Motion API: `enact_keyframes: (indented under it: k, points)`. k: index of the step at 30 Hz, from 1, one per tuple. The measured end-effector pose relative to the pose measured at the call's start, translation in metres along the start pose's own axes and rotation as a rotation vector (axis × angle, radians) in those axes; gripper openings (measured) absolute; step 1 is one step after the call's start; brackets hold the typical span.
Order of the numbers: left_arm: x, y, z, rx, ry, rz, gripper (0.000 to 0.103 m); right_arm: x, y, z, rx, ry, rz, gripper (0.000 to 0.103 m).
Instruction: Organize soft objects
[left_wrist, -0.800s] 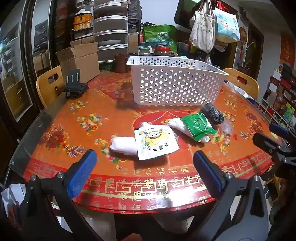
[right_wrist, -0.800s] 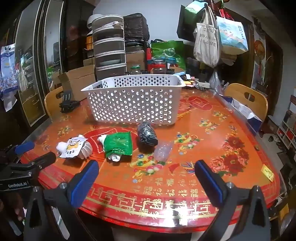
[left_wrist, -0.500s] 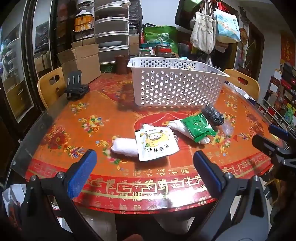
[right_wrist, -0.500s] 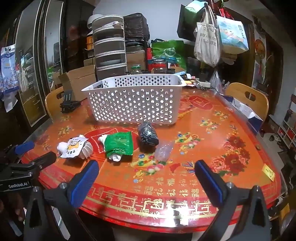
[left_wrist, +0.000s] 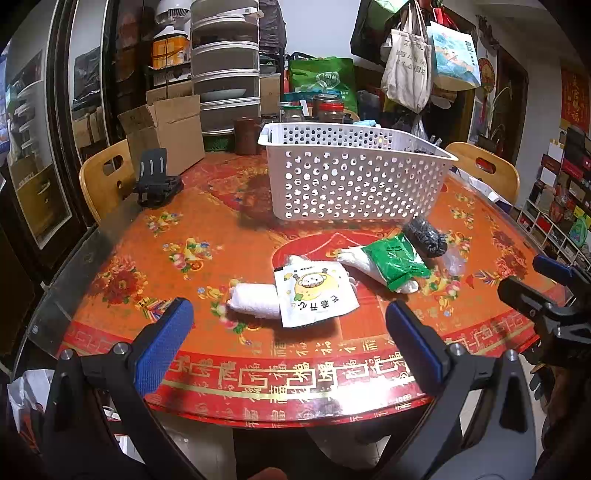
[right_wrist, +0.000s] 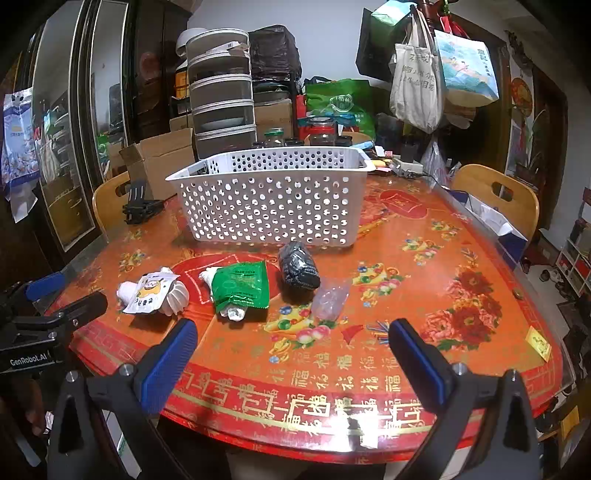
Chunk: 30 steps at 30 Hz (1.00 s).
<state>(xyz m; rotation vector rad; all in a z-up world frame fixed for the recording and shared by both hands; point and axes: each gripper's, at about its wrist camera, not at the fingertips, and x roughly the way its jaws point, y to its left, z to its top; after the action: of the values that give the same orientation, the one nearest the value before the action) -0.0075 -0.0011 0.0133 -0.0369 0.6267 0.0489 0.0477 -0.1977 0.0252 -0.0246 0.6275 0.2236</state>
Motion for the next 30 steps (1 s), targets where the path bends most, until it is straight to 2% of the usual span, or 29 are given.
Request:
enact_keyframes:
  k: [30]
  points:
    - [-0.0017, -0.0013, 0.0014, 0.000, -0.002, 0.002, 0.103, -0.0005, 0.0003, -0.0004, -0.006, 0.002, 0.000, 0.103]
